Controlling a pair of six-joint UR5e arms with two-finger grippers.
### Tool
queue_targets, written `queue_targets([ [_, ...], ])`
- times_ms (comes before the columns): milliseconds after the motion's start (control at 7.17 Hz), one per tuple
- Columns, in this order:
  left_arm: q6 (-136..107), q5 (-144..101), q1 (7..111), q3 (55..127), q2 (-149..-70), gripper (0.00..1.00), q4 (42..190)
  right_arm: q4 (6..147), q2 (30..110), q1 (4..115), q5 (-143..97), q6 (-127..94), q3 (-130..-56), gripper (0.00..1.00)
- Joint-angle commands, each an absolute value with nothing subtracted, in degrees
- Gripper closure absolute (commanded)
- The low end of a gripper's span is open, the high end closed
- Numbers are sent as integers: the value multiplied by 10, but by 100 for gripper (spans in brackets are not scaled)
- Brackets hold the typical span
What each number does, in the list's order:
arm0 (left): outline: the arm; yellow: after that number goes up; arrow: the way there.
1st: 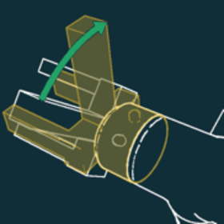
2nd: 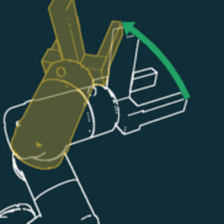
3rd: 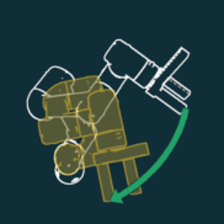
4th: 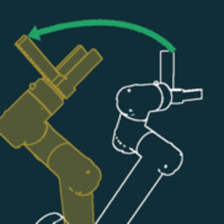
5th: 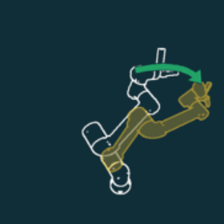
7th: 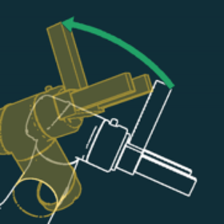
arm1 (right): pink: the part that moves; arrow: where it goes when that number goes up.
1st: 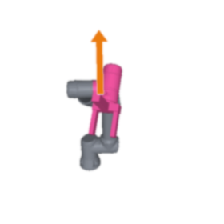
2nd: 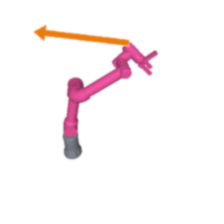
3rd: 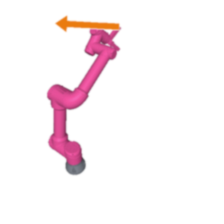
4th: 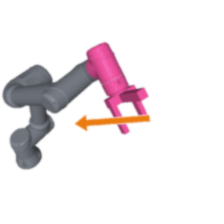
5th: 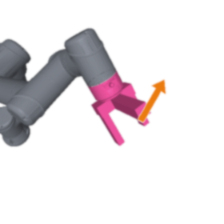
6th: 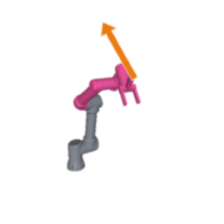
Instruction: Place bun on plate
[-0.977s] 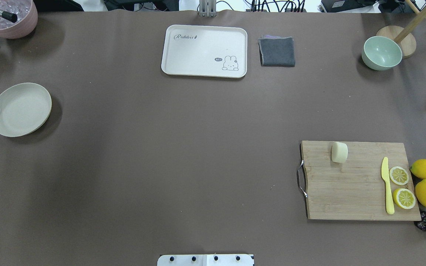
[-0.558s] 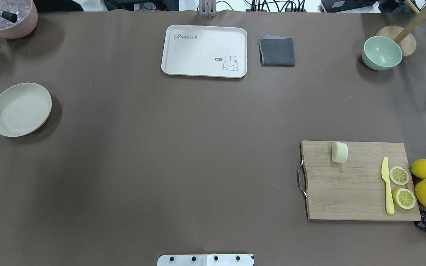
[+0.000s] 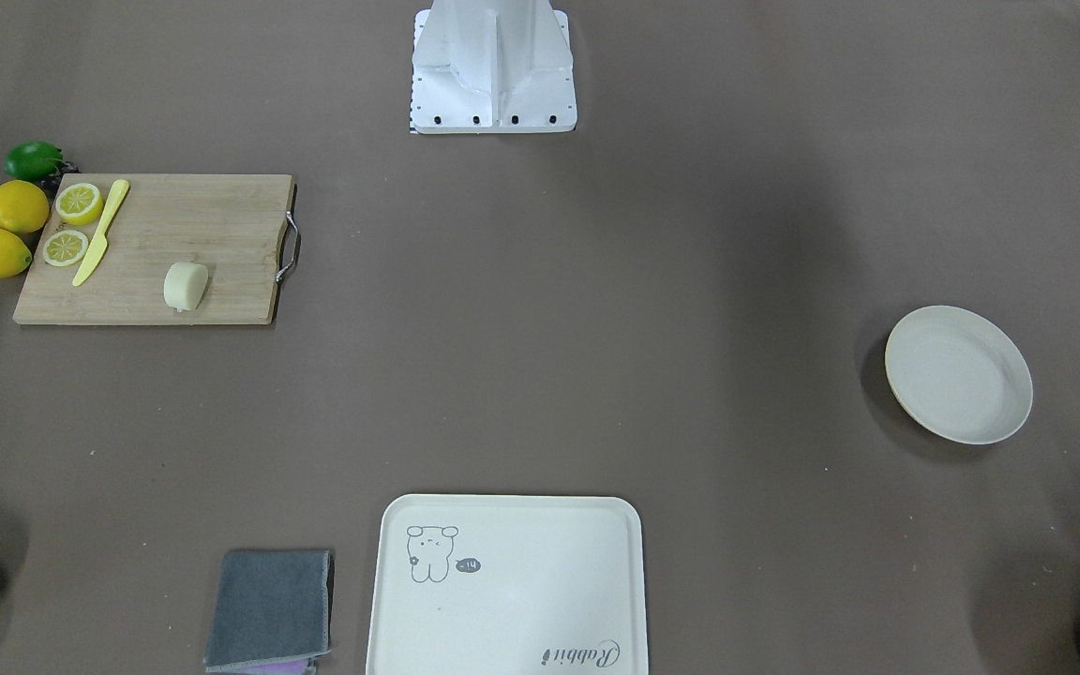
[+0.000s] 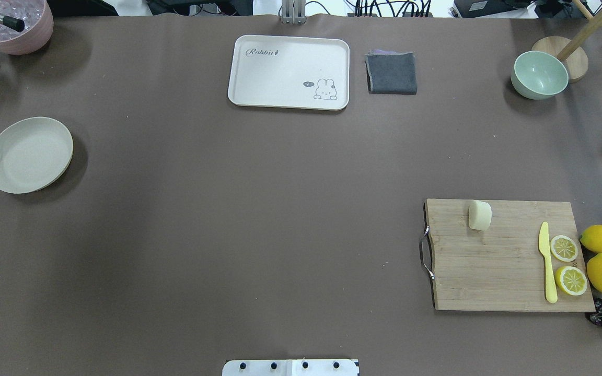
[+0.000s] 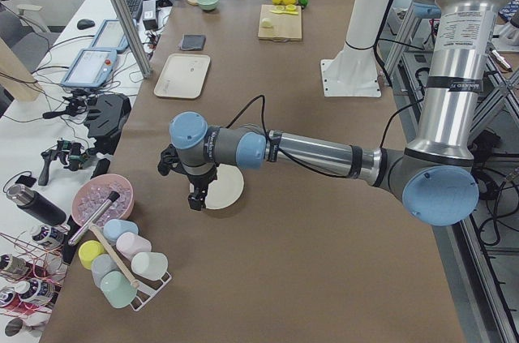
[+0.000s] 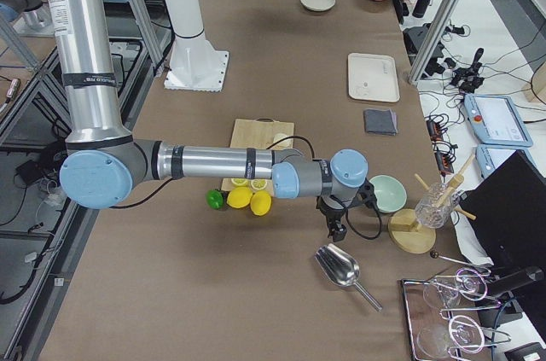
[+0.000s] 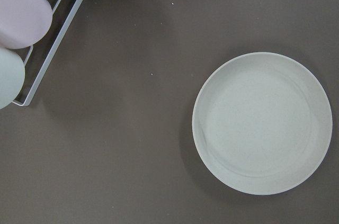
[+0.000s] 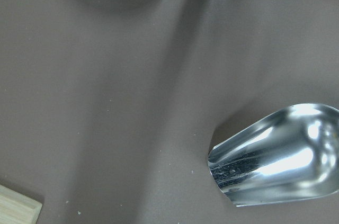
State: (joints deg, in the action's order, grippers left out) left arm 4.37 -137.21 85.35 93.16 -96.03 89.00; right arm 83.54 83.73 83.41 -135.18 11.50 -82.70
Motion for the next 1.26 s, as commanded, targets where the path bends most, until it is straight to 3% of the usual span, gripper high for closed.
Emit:
queue_targets([
  [0, 42, -1370, 853, 928, -960, 2, 889, 835, 838, 834, -1354, 114, -827, 0],
  [698, 36, -1370, 847, 920, -959, 2, 895, 835, 844, 834, -1355, 116, -831, 0],
  [1116, -121, -1370, 801, 808, -962, 3, 1101, 773, 866, 834, -1357, 116, -824, 0],
])
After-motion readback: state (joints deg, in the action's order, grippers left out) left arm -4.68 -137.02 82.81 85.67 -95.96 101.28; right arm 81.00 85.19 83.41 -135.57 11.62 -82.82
